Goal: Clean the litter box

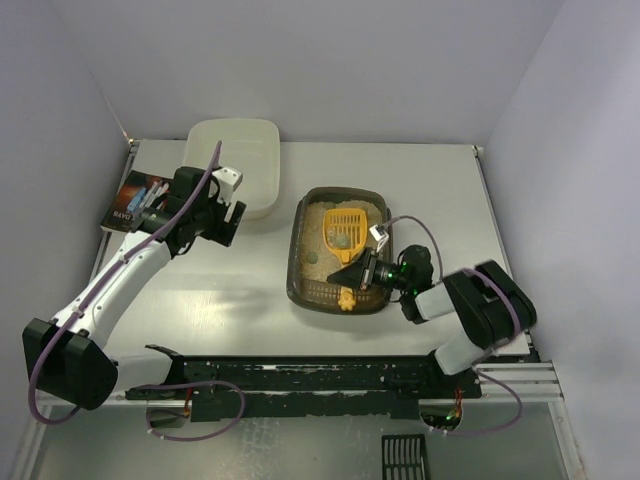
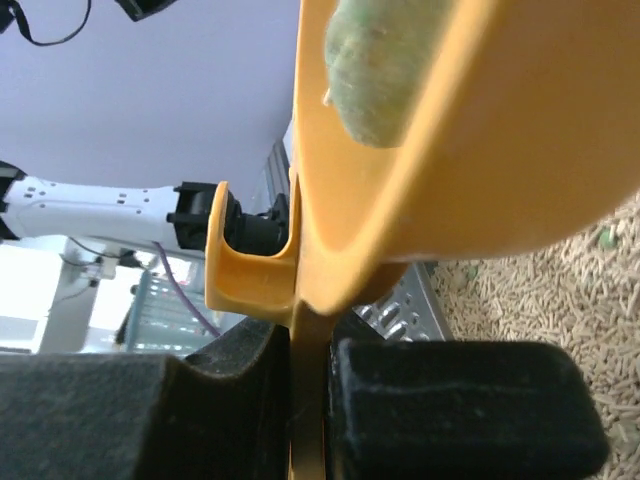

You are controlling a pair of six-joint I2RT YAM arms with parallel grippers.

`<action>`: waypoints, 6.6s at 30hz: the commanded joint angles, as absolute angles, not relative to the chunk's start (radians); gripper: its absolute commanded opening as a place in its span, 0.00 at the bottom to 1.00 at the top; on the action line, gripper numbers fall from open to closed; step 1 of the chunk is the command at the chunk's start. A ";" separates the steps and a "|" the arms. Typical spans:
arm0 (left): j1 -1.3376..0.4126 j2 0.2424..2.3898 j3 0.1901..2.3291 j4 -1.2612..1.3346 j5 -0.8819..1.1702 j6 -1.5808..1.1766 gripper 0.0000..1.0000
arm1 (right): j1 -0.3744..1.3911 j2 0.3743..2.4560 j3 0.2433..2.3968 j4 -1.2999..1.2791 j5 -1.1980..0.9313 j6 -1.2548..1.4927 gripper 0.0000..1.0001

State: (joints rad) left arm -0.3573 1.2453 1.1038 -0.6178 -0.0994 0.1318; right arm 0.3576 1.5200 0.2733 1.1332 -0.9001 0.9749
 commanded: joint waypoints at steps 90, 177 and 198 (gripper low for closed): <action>-0.266 1.233 1.072 -0.604 0.104 0.115 0.93 | 0.244 1.359 0.311 0.908 -0.987 1.172 0.00; 0.044 1.205 1.155 -0.571 0.008 -0.067 0.93 | 0.642 2.472 2.452 -0.765 -0.297 0.414 0.00; 0.069 1.190 1.132 -0.559 0.044 -0.065 0.92 | 0.800 2.456 2.543 -0.849 0.245 0.178 0.00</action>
State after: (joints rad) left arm 0.0551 1.2182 1.1458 -0.5949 0.0105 -0.0608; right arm 0.7822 2.5015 2.4977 -0.8383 0.0937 0.2382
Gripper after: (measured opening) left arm 0.926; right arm 0.101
